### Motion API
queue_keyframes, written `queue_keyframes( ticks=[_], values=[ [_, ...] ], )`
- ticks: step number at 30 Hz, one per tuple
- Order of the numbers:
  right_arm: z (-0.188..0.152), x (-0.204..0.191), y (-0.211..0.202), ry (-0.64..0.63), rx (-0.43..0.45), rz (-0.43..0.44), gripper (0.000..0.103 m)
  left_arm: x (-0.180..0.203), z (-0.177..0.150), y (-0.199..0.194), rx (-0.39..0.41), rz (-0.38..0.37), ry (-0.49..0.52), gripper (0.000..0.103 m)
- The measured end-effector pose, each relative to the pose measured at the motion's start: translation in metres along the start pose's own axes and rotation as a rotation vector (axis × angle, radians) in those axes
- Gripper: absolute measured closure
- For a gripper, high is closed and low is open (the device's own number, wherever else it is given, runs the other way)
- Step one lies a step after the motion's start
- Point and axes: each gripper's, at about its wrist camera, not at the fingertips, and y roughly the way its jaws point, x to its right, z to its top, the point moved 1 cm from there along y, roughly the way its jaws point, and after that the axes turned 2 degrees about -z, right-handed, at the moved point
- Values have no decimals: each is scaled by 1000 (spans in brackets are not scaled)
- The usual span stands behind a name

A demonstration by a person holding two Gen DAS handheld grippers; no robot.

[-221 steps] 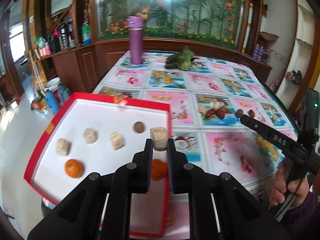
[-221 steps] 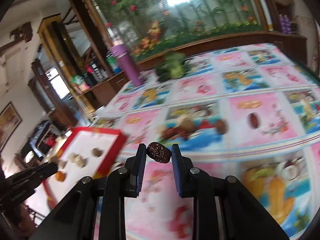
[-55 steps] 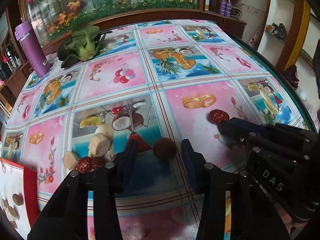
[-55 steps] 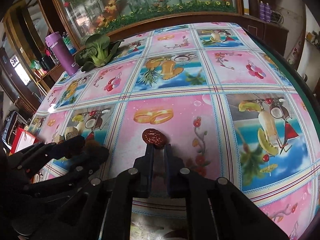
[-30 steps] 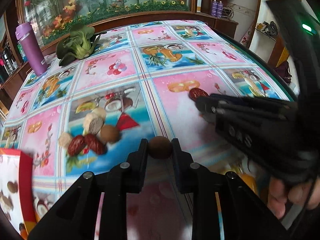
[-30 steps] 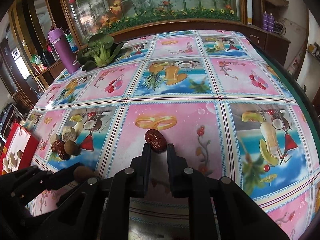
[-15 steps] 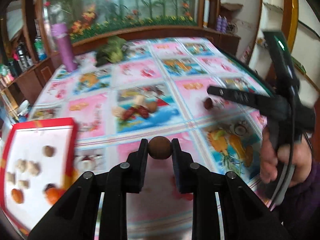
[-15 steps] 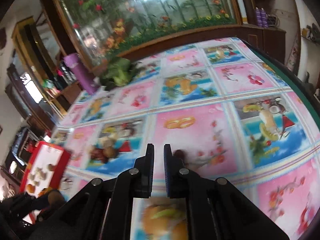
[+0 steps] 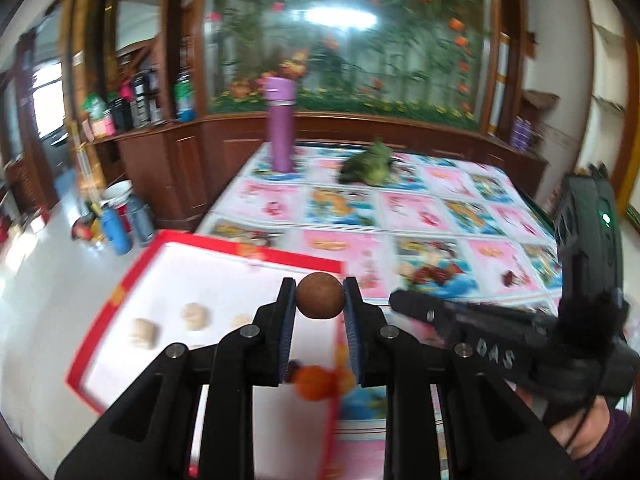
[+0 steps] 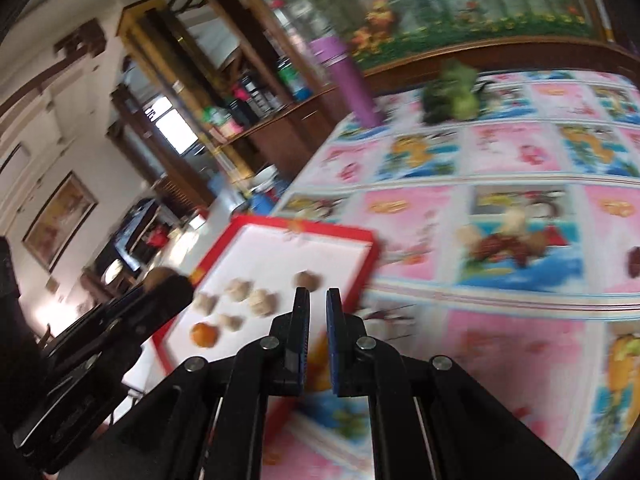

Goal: Organize fruits
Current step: 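Carry the brown fruit and date into the white tray and release both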

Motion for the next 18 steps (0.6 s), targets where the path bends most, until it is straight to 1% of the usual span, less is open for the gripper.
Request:
queue_keyframes(
  ticks=[3,6,9,12,15,18],
  values=[
    [-3,-24,20,-27,-47,45,97,-31,-6,-1,-4,51,-34,78],
    [-9,-39,34,-52,-81,79,97,-61,-16,2,-40,99,-67,78],
    [-15,-52,47,-65,-113,107,97,-83,-27,4,-79,142,-82,78],
    [-24,-61,56,-80,-142,130,97,-95,-37,7,-118,164,-88,78],
    [-39,-71,60,-138,-161,99,97,-95,-46,10,-147,157,-74,78],
    [-52,-73,66,-154,-201,89,97,-92,-56,17,-175,157,-70,78]
  ],
)
